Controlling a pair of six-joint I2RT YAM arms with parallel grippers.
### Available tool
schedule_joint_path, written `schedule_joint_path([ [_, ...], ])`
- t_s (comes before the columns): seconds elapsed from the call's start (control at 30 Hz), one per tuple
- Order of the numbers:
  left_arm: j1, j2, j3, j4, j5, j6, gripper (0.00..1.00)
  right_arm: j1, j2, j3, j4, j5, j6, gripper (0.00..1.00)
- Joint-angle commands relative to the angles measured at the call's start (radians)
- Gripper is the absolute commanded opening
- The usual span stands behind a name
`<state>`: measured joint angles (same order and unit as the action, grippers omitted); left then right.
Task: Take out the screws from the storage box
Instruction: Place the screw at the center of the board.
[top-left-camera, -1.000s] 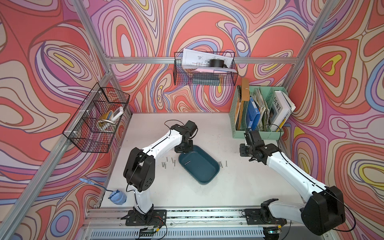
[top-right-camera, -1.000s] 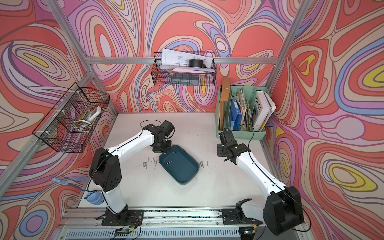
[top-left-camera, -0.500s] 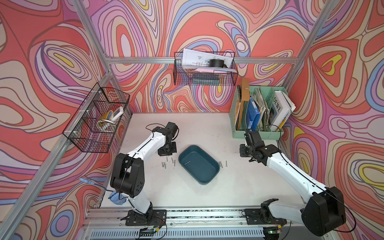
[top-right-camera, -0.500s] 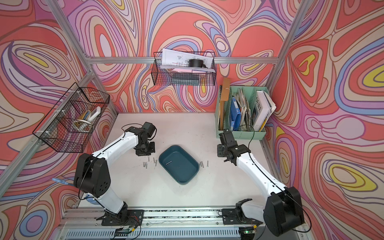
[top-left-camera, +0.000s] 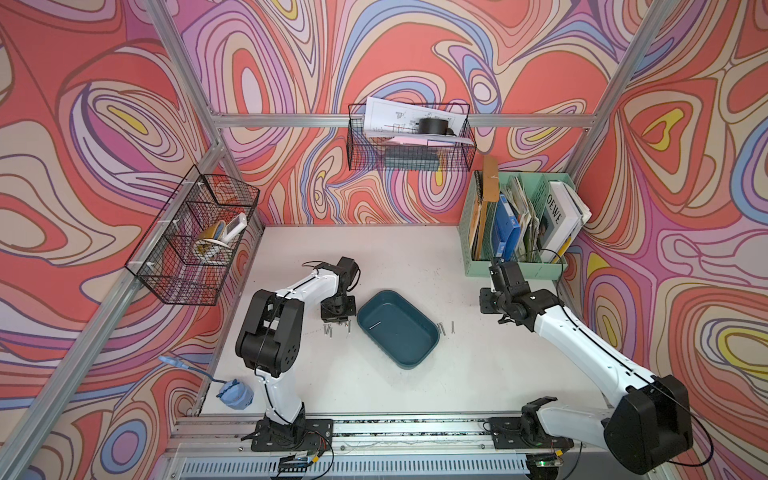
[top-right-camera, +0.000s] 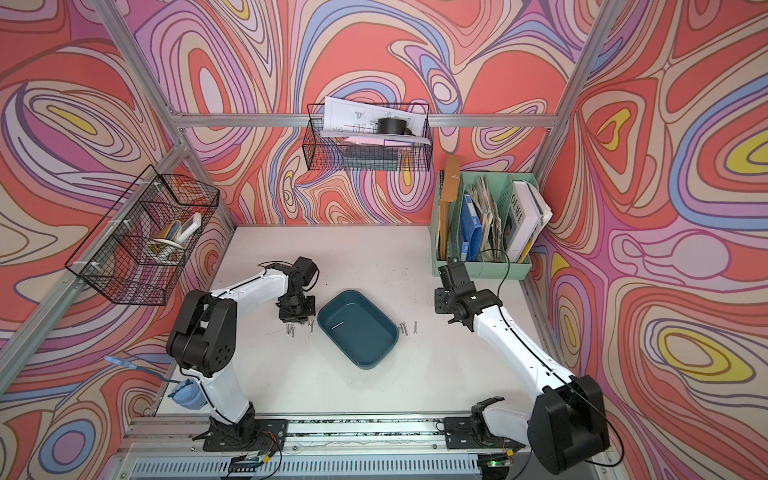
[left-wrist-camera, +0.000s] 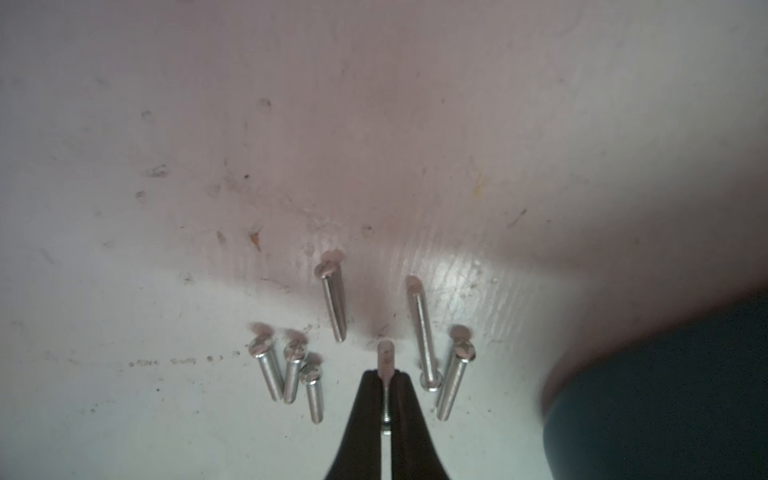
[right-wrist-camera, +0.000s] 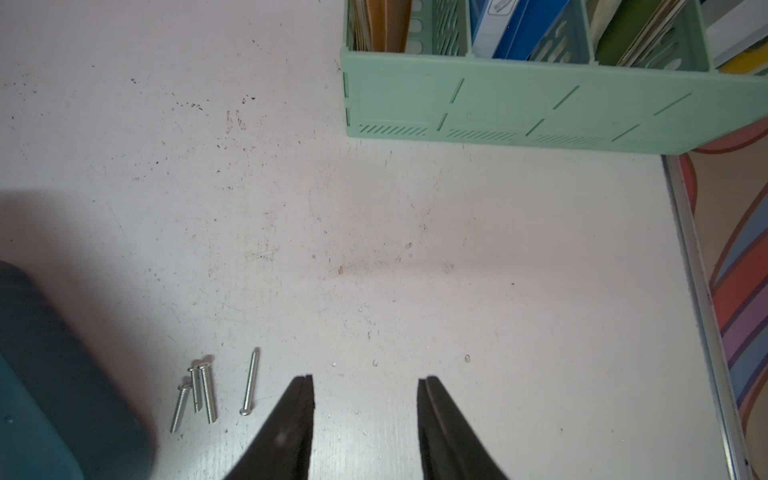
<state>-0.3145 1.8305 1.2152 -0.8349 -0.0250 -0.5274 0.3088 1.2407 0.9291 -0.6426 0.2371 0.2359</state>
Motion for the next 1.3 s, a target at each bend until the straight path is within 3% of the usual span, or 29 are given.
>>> schedule_joint_path([
  [0.0, 0.003, 0.013, -0.013, 0.027, 0.003, -0.002, 0.05, -0.005, -0.014, -0.01, 0.005, -0.003, -0.004, 0.43],
  [0.43, 0.003, 0.025, -0.059, 0.042, 0.005, -0.007, 0.1, -0.005, -0.006, -0.006, 0.005, -0.01, -0.006, 0.43],
  [0.63, 0.004, 0.0, -0.057, 0.024, -0.006, 0.005, 0.21, -0.005, -0.009, -0.009, 0.005, -0.01, -0.004, 0.43],
  [0.8, 0.005, -0.059, -0.046, -0.023, -0.027, 0.009, 0.31, -0.005, -0.011, -0.01, 0.008, -0.008, -0.004, 0.43],
  [1.1, -0.002, -0.221, 0.087, -0.135, -0.069, 0.035, 0.32, -0.005, -0.013, -0.015, 0.011, -0.014, -0.006, 0.43],
  [1.27, -0.138, -0.206, 0.211, -0.181, -0.116, 0.144, 0.33, -0.005, -0.002, -0.012, 0.015, -0.027, -0.015, 0.43],
])
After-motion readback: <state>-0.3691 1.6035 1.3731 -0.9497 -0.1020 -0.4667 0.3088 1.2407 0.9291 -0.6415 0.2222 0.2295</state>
